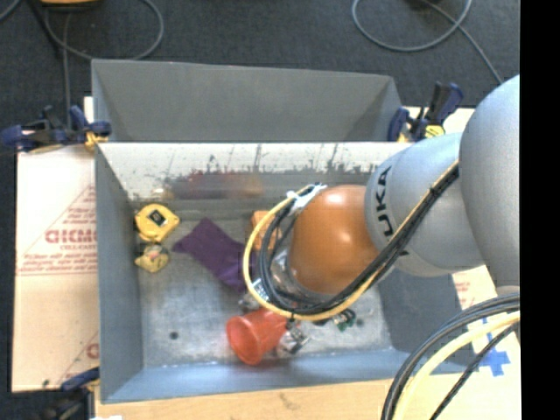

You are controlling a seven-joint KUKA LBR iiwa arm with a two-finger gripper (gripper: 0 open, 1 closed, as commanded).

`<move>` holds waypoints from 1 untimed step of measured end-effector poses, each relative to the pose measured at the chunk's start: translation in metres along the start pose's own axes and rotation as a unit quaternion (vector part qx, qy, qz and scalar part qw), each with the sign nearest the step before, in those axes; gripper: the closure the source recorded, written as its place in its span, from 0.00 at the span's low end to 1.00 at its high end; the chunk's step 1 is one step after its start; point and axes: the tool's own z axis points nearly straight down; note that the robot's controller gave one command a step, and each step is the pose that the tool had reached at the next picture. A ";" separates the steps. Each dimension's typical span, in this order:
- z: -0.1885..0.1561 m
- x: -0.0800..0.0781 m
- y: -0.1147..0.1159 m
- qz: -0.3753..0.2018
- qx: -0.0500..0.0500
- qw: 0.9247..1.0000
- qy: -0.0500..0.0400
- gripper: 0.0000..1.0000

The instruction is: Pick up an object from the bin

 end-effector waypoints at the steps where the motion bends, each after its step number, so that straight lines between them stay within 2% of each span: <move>1: 0.000 0.000 0.000 0.000 0.000 1.000 0.000 1.00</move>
Offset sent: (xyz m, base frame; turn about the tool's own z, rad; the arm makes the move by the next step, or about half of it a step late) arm 0.0111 -0.0105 0.1637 -0.0403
